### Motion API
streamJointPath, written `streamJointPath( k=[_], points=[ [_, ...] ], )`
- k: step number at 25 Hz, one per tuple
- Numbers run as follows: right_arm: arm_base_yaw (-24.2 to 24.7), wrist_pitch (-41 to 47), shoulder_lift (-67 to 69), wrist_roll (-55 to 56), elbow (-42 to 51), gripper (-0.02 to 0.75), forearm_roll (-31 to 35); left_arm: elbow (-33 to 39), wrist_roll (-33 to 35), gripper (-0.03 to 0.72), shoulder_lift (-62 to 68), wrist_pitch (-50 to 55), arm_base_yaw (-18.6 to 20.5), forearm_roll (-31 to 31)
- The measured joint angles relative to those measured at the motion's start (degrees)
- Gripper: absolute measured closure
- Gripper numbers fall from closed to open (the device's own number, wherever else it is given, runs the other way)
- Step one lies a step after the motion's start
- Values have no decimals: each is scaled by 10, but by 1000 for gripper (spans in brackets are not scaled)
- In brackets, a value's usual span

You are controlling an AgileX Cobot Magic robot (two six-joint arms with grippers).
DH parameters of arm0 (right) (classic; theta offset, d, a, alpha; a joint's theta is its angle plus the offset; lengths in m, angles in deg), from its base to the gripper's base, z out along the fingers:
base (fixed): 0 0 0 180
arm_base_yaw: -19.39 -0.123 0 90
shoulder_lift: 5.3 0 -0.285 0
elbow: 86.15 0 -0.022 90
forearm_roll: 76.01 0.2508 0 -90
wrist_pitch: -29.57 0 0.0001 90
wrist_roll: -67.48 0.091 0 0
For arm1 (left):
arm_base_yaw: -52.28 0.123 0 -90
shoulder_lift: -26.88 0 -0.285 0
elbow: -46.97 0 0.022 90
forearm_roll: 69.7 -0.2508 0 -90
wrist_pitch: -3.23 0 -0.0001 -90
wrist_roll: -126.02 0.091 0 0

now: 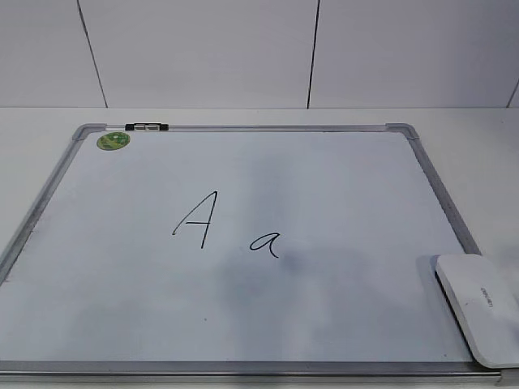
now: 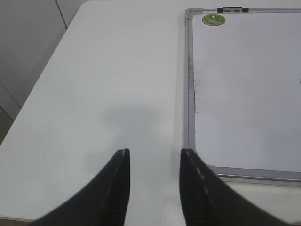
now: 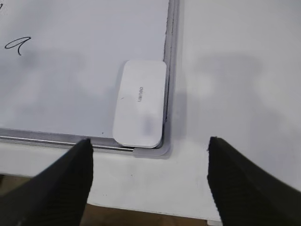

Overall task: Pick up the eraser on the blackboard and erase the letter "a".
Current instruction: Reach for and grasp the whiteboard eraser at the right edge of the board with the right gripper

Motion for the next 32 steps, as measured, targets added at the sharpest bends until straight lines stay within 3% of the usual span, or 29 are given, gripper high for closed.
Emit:
streamJointPath(
  k=[13,32],
  points=[
    [0,-93,182,-41,-14,149,61,0,0,430,0,0,0,0],
    [0,-44,337,-46,-109,149,85,0,0,430,0,0,0,0]
  ],
)
